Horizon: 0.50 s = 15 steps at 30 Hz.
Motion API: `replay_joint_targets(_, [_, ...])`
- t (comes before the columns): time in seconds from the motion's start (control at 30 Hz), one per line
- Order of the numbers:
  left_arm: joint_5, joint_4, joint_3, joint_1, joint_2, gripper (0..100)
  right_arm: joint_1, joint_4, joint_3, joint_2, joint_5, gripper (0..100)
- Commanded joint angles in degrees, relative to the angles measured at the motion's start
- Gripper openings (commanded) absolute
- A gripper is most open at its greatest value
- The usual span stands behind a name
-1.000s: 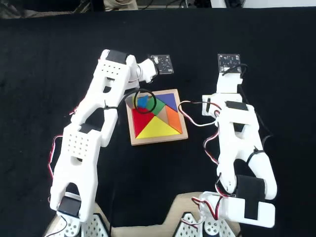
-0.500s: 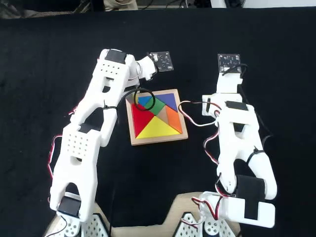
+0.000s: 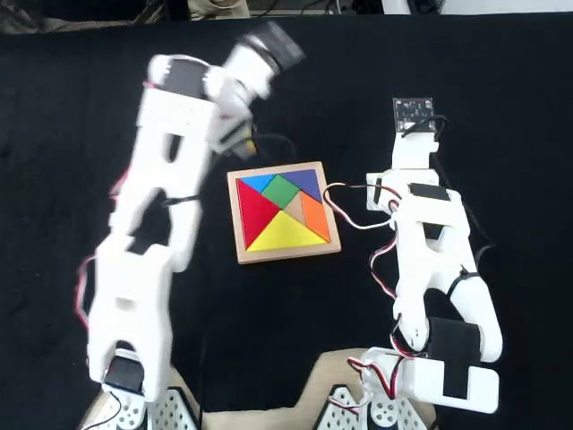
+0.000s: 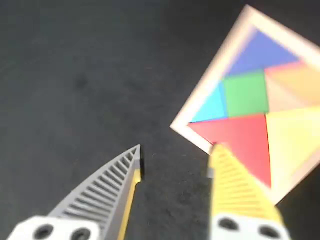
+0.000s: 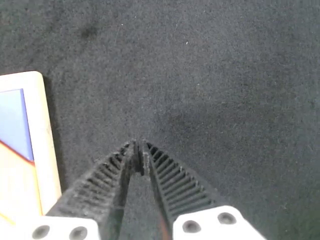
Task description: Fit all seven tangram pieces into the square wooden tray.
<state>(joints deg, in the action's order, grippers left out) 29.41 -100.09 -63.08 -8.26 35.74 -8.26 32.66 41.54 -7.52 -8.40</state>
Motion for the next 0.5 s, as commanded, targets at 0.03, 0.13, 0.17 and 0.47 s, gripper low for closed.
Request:
replay_joint_targets(0.03, [-13.3, -1.1, 5.3, 6.3, -19.2, 17, 1.0, 0.4, -1.0, -0.3, -0.7, 1.1])
replay_joint_targets(0.13, [-18.4, -1.0, 19.9, 8.4, -29.7, 16, 1.0, 2.1, -1.5, -0.7, -0.7, 1.1])
replay_joint_targets(0.17, [-18.7, -1.0, 25.5, 8.9, -33.3, 16, 1.0, 2.8, -1.6, -0.7, -0.7, 1.1])
replay_joint_targets(0.47, [-18.7, 15.8, 72.9, 9.5, -63.7, 3, 6.4, 18.9, -9.8, -0.1, -5.1, 1.1])
